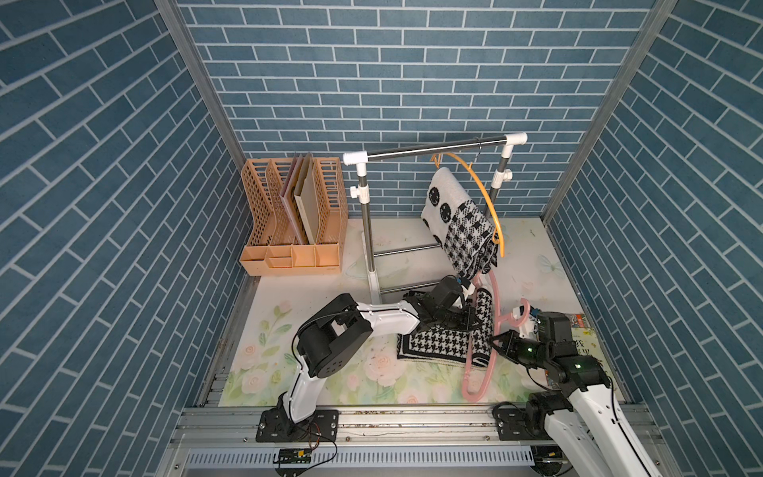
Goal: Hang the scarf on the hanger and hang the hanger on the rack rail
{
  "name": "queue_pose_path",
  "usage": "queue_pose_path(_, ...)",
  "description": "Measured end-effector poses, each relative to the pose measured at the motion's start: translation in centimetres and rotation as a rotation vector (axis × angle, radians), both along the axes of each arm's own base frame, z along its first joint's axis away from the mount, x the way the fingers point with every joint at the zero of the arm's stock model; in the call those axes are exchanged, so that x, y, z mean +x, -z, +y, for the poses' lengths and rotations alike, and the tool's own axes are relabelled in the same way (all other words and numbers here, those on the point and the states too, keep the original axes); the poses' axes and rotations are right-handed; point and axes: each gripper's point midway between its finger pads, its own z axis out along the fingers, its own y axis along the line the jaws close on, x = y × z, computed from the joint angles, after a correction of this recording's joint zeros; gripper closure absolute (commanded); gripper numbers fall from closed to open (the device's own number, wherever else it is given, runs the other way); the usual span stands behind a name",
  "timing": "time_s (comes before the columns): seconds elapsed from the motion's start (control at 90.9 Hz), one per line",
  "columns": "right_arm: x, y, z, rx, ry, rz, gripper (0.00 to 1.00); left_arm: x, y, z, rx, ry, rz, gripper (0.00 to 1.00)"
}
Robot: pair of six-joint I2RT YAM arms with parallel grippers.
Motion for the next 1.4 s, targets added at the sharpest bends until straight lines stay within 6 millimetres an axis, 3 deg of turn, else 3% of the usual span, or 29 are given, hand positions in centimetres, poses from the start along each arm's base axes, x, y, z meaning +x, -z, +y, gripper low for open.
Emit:
queue_pose_path(0.22, 0.6, -1.5, 1.1, 0.06, -0.041, -0.043, 1.0, 0.3, -3.4, 1.7, -0.006, -0.025, -0.028, 1.0)
queue_pose_path(0.319, 0.8, -2.5, 1.9, 0.11, -0.064, -0.071, 1.0, 0.8, -5.3, 3.9, -0.012, -0.059, -0.06, 1.0)
queue_pose_path(0.418, 1.0, -2.9, 2.4, 0.147, -0.08, -0.088, 1.0, 1.8, -5.6, 7.0, 0.011, -0.107, -0.073, 1.0)
queue_pose_path(0.55, 0.9, -2.4, 2.8, 0.178, -0.093, -0.082, 1.0, 3.2, -3.6, 11.3, 0.087, -0.175, -0.066, 1.0)
queue_pose_path(0.693, 0.9, -1.1, 3.1, 0.199, -0.093, -0.053, 1.0, 3.3, 1.2, 15.3, 0.203, -0.211, -0.013, 1.0)
queue_pose_path(0.748, 0.9, -0.7, 3.2, 0.209, -0.091, -0.04, 1.0, 3.0, 2.8, 16.2, 0.242, -0.213, 0.004, 0.95)
queue_pose_path(1.012, 1.3, 0.3, 3.5, 0.22, -0.099, -0.031, 1.0, 3.4, 6.8, 17.8, 0.36, -0.222, 0.009, 1.0)
queue_pose_path(1.188, 1.2, 0.4, 3.5, 0.217, -0.104, -0.032, 1.0, 4.0, 7.1, 18.5, 0.395, -0.234, -0.026, 1.0)
queue_pose_path(1.232, 1.2, 0.3, 3.6, 0.218, -0.105, -0.035, 1.0, 4.1, 7.0, 18.6, 0.402, -0.235, -0.038, 0.91)
queue_pose_path(1.397, 0.8, 0.1, 3.6, 0.217, -0.112, -0.042, 1.0, 4.3, 6.5, 19.6, 0.434, -0.251, -0.06, 0.44)
